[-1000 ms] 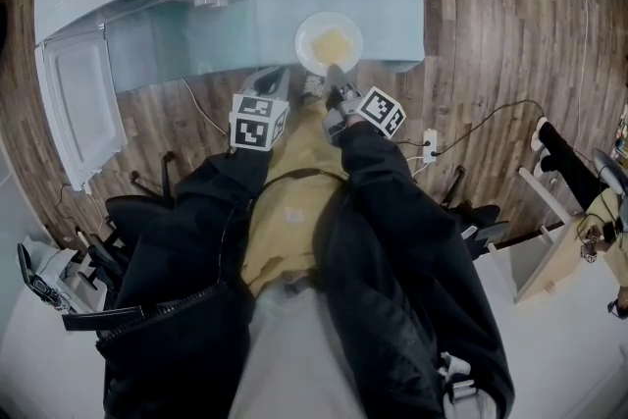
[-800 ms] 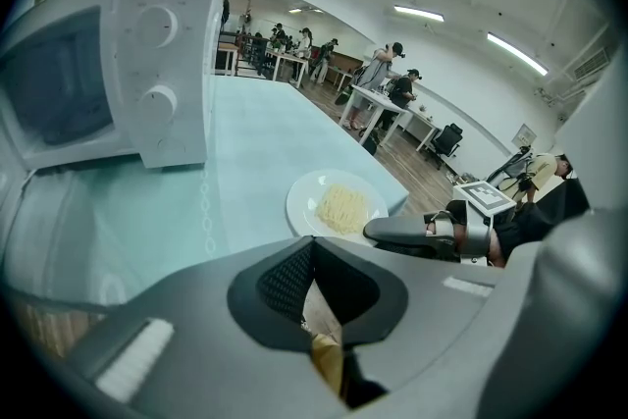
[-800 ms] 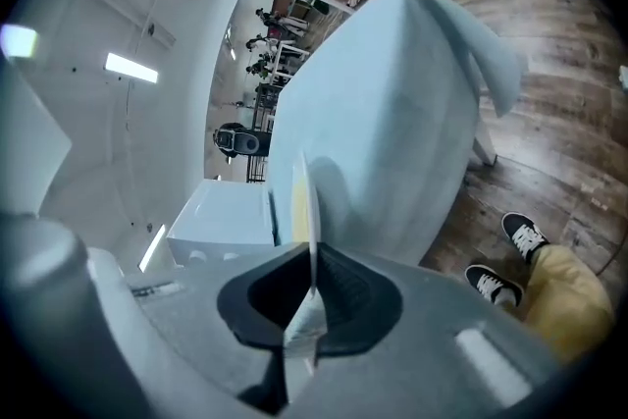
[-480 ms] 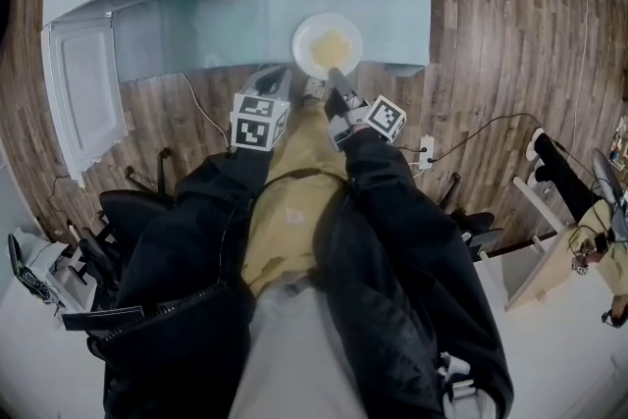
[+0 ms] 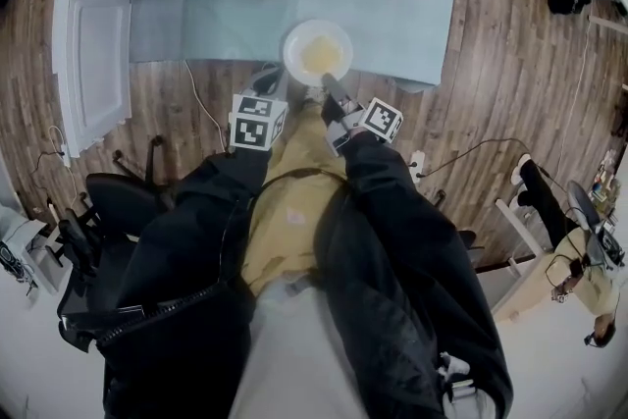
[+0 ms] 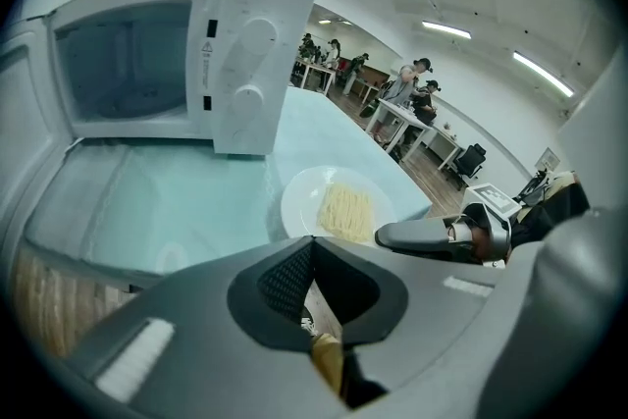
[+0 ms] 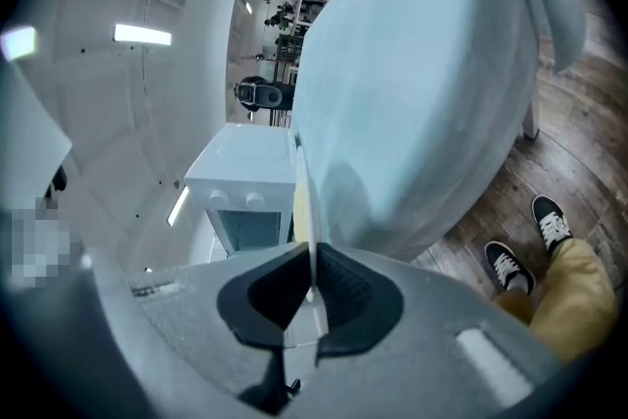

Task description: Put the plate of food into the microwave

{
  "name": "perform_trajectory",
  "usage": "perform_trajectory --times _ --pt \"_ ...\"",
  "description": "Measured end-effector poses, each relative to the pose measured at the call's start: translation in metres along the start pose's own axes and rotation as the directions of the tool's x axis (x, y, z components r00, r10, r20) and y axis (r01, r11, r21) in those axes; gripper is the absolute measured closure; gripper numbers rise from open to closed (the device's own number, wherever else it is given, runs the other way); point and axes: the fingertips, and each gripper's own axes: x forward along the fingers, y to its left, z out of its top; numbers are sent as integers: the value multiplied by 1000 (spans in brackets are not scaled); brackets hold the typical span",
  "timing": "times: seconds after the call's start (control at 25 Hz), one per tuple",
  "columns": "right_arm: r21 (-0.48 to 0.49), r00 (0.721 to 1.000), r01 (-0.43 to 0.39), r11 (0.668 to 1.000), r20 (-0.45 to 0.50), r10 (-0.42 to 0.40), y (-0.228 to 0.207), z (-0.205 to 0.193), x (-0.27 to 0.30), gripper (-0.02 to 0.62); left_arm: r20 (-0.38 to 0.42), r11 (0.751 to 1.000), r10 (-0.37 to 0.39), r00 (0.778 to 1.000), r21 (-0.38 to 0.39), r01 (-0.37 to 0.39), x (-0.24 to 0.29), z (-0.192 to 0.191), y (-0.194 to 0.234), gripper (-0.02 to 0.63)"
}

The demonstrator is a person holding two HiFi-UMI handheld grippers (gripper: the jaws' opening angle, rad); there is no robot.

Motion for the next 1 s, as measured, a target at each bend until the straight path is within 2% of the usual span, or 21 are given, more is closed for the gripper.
perform_trajectory --times 0.36,0.52,0.68,0.8,1.0 --pt "-95 983 -26 995 -184 8 28 -41 62 583 45 990 88 995 -114 -82 -34 -9 59 604" --pt "-91 970 -18 996 -244 -5 36 -61 87 583 54 980 124 991 -161 -114 -48 -16 85 604" --pt "-147 952 -92 985 -304 43 56 -76 119 583 62 971 144 988 -202 -128 -57 -21 105 604" --pt "-100 945 -58 993 -325 22 62 -90 138 583 64 964 156 986 -226 -138 -62 -26 120 604" --pt "-119 939 -76 990 -341 31 78 -101 174 583 63 952 184 981 -259 -162 -73 -31 151 604"
